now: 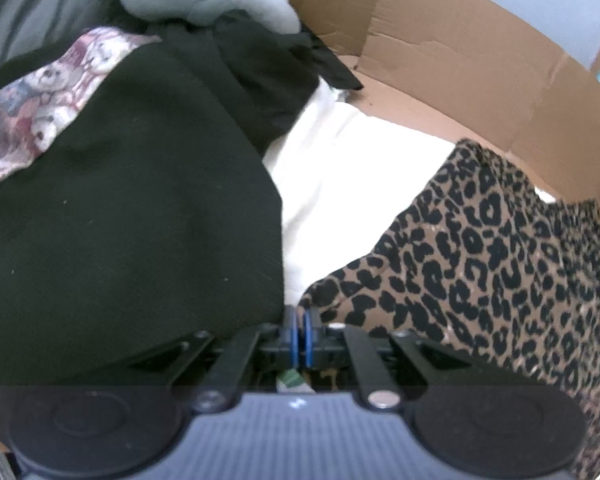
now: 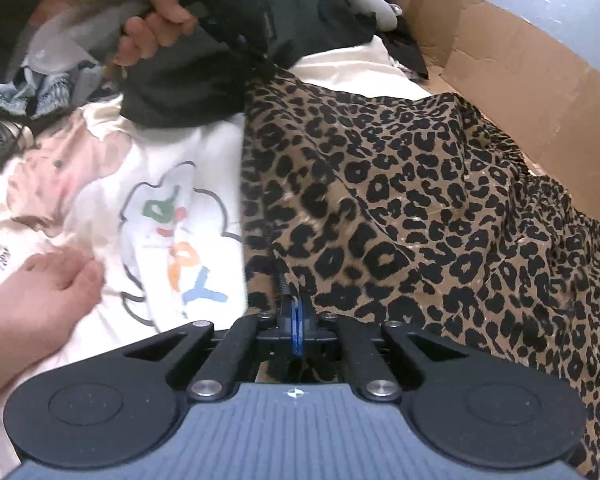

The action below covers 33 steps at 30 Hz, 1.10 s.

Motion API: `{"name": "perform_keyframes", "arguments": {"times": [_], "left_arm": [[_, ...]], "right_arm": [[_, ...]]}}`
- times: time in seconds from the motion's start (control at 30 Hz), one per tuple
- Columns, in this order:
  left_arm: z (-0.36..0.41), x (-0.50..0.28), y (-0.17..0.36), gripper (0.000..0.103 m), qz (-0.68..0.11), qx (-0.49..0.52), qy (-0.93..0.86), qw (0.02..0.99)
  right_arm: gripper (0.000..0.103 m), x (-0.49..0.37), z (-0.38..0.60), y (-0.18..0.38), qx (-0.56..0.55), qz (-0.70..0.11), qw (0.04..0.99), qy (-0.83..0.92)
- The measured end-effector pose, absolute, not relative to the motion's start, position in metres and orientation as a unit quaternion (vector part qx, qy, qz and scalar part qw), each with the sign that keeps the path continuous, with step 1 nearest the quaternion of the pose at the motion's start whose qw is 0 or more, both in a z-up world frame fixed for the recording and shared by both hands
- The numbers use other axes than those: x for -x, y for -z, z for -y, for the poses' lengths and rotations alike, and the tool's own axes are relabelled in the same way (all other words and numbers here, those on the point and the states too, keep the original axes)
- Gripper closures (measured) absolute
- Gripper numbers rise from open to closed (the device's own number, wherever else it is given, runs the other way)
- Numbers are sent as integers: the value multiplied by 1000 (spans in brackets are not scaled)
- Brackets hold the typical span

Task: Fold clothes

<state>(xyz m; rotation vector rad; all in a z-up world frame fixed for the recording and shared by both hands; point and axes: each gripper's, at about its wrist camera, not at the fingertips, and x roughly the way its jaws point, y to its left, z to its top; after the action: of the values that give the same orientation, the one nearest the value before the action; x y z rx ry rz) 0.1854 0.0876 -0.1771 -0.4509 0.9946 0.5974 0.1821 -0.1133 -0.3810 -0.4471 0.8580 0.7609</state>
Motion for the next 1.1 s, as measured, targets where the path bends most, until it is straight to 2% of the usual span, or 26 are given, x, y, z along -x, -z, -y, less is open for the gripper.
{"name": "perform_keyframes", "arguments": {"times": [0.17,0.53,0.63,0.7,0.77,0.9,1.0,1.1], "left_arm": [[-100,-179,172,99,-457,271,-281,799],[-89,-189,189,99,-487,210,-296,795],[-82,-192,187,96,-490,183,-297,799],[-80,-192,182,93,-486,178,-303,800],[-77,-193,176,93,-478,171,-311,803],[-67,-201,157,93,-460,138,-306,822],[-50,-212,147,88,-449,120,-283,839],[-29,-225,148,88,-453,120,-246,848]], "right_arm": [[103,-177,121,377,188,-408,816,-364],[103,-183,116,390,184,-439,800,-365],[98,-187,132,374,141,-441,809,-362],[87,-193,147,360,99,-440,821,-351],[68,-201,163,348,62,-434,834,-334],[67,-217,190,335,44,-414,863,-287],[67,-232,216,339,49,-411,880,-233],[65,-245,247,348,56,-412,891,-182]]}}
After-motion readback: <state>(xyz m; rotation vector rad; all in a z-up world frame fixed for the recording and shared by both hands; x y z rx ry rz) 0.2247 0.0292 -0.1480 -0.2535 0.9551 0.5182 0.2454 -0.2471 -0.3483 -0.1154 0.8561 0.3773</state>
